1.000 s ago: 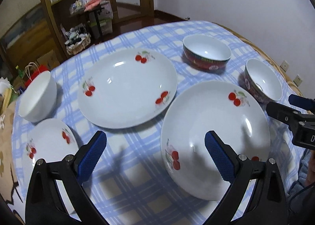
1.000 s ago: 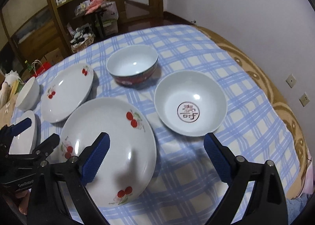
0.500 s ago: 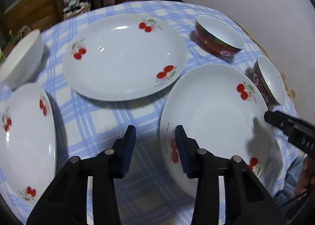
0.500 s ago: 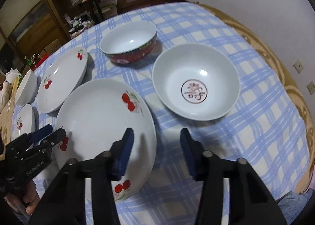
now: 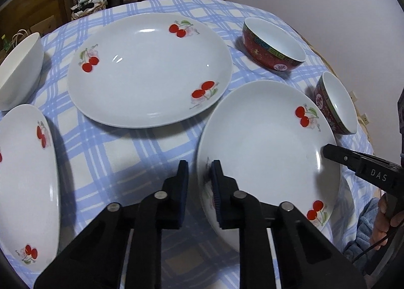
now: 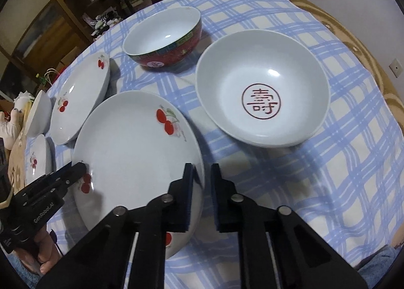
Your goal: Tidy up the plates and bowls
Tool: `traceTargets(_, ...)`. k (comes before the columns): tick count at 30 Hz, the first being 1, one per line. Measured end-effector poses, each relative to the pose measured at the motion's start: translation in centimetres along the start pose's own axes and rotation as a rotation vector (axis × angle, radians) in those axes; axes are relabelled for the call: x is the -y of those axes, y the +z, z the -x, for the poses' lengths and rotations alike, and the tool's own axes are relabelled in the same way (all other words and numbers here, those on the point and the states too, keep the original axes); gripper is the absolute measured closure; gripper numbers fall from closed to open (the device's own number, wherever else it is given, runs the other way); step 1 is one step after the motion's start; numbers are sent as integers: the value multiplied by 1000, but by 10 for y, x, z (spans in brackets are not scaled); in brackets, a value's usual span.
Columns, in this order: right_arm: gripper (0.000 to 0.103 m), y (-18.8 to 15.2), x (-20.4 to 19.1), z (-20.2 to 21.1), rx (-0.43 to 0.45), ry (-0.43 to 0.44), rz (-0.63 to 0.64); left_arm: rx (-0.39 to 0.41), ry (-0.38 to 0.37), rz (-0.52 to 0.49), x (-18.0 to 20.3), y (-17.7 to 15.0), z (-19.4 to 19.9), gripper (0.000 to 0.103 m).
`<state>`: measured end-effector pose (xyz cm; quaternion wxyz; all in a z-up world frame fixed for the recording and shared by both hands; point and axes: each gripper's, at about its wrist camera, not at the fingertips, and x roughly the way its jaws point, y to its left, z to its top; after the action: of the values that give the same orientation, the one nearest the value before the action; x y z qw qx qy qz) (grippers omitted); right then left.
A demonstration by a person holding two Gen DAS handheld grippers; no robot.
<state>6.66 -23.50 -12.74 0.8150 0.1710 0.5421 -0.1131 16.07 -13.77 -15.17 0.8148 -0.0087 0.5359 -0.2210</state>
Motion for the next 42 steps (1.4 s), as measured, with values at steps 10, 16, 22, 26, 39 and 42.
traceTargets(10,93,0,2,-2,0,12,-26,-47,-47,5,-2,2,-7,88)
traceTargets(16,92,-1,-2,-3,8,-12,0,-51,-80,23,-6,1,-7,89)
traceTargets(22,92,-1,-4,-2,12,-24,12,-56,-102,47,-12,-1,-5,90)
traceTargets(26,92,-3,-8,-2,14,-25,13,-60,-95,48,-15,-3,-2,90)
traceTargets(39,92,-21,-22,3,-6,39,22,-85,-41,103,-30,-24,23,90)
traceTargets(42,92,-27,-27,8,-7,52,31,-91,-39,116,-35,-31,30,90)
